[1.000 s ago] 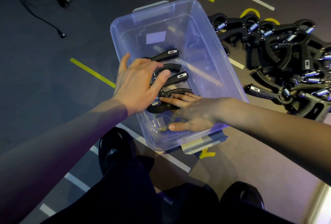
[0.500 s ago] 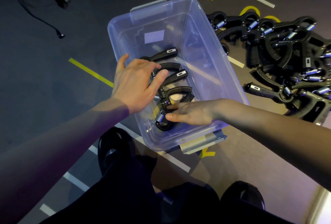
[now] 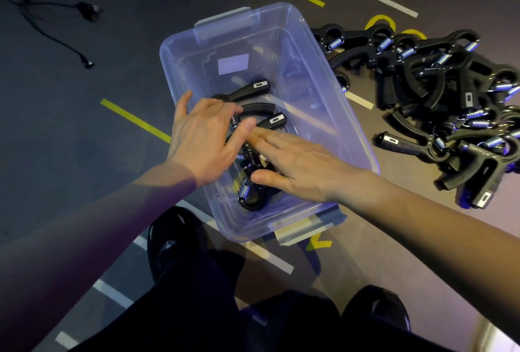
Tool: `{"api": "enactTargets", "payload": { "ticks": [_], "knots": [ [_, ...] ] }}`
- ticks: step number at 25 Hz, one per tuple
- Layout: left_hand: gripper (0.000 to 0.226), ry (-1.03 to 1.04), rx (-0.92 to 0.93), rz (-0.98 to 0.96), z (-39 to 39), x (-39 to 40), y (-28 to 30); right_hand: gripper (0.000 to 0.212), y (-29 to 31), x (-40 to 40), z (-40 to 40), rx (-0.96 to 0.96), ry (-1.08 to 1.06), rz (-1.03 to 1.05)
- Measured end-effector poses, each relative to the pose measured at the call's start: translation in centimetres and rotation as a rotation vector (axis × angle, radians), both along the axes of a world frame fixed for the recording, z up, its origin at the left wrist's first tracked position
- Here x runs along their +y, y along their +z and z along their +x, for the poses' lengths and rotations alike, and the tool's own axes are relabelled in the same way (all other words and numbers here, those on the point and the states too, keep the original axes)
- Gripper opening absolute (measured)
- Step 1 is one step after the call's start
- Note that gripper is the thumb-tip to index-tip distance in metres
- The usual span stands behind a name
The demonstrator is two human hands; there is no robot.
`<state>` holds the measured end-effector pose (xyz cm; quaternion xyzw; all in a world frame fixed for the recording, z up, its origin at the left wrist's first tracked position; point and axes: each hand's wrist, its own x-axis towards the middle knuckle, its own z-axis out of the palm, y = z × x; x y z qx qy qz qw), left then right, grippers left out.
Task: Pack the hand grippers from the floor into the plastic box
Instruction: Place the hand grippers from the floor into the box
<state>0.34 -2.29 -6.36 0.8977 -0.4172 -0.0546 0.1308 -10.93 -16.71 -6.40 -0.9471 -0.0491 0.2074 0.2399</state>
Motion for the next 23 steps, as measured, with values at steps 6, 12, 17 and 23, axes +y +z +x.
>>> {"api": "enactTargets", "payload": {
  "ticks": [6, 12, 17, 23],
  "knots": [
    [0.067, 0.024, 0.0, 0.006, 0.1, -0.1, 0.1, 0.058, -1.3, 0.0, 0.4, 0.757, 0.127, -0.022],
    [0.066, 0.033, -0.009, 0.002, 0.1, -0.4, 0.1, 0.06, -2.8, 0.5, 0.4, 0.834, 0.049, 0.075],
    [0.068, 0.023, 0.019, -0.013, 0.1, -0.7, 0.1, 0.056, 1.0, -1.3, -0.4, 0.17, -0.387, 0.344],
    [0.069, -0.143, 0.105, -0.101, -3.4, -5.8, 2.4, 0.078, 1.5, -5.2, -6.1, -0.627, -0.627, 0.203]
  ]
}}
